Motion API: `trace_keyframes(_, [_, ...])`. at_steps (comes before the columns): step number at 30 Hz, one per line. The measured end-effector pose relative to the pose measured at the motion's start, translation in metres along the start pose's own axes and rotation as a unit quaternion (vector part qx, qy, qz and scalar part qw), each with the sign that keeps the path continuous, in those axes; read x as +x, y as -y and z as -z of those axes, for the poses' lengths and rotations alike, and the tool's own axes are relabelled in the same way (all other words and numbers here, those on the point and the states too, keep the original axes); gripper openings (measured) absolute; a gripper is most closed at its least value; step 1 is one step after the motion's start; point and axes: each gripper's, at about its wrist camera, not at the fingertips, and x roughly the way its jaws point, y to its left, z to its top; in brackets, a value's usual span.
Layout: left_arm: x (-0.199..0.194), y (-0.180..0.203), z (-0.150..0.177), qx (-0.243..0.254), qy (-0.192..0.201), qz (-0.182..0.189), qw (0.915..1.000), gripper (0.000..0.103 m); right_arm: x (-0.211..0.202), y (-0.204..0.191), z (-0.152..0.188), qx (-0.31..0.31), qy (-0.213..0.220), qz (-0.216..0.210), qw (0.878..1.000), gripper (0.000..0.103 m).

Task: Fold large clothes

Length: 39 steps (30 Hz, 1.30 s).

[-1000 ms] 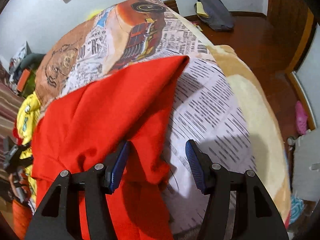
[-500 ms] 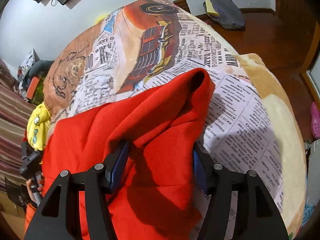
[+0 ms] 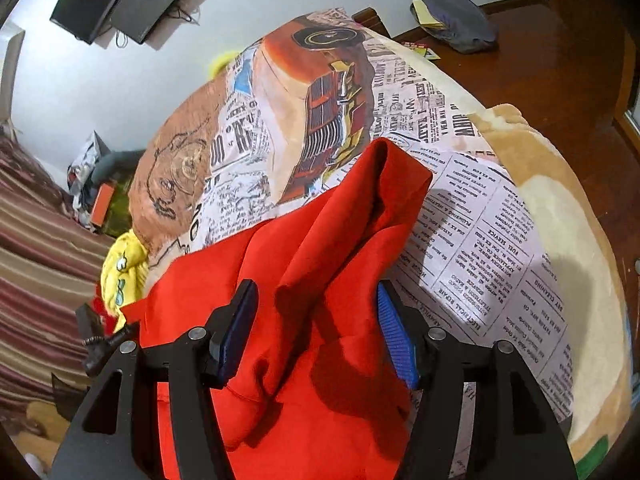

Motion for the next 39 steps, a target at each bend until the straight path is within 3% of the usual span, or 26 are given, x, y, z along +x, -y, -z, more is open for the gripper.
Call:
trace_keyframes(3, [0.003, 0.001, 0.0, 0.008, -0.004, -0.008, 0.9999, 0.019, 0.018, -0.001, -0.003, -0.005, -0.01, 0.047, 0.999, 0.059])
trace_keyframes(8, [0.007, 0.004, 0.001, 0.018, 0.001, -0.027, 0.9995, 0.019, 0.041, -0.007, -0.005, -0.025, -0.001, 0.084, 0.996, 0.059])
trace_keyframes(10, [0.003, 0.007, -0.002, 0.023, 0.008, -0.037, 0.999, 0.018, 0.042, -0.012, -0.005, -0.045, 0.008, 0.101, 0.994, 0.051])
trace_keyframes(13, [-0.009, 0.012, -0.01, 0.033, 0.027, -0.055, 0.9976, 0.014, 0.044, -0.023, -0.009, -0.084, 0.01, 0.116, 0.99, 0.025])
trace_keyframes(15, [-0.023, 0.016, -0.018, 0.041, 0.047, -0.061, 0.9962, 0.013, 0.039, -0.033, -0.015, -0.107, 0.016, 0.106, 0.988, 0.013])
trace_keyframes(21, [-0.06, 0.035, -0.049, 0.074, 0.108, -0.082, 0.9881, 0.012, 0.024, -0.069, -0.036, -0.15, 0.062, 0.077, 0.984, 0.011])
trace_keyframes(25, [-0.057, 0.047, -0.066, 0.103, 0.123, -0.108, 0.9811, 0.012, 0.032, -0.097, -0.054, -0.177, 0.086, 0.082, 0.977, 0.011])
trace_keyframes(29, [-0.031, 0.037, -0.076, 0.094, 0.105, -0.126, 0.9819, 0.012, 0.059, -0.103, -0.065, -0.184, 0.077, 0.104, 0.974, 0.011])
trace_keyframes(34, [0.008, 0.005, -0.076, 0.057, 0.056, -0.134, 0.9878, 0.014, 0.087, -0.078, -0.068, -0.153, 0.043, 0.121, 0.98, 0.011])
trace_keyframes(39, [0.045, -0.025, -0.063, 0.026, -0.004, -0.117, 0.9928, 0.02, 0.1, -0.052, -0.068, -0.113, 0.024, 0.118, 0.986, 0.019])
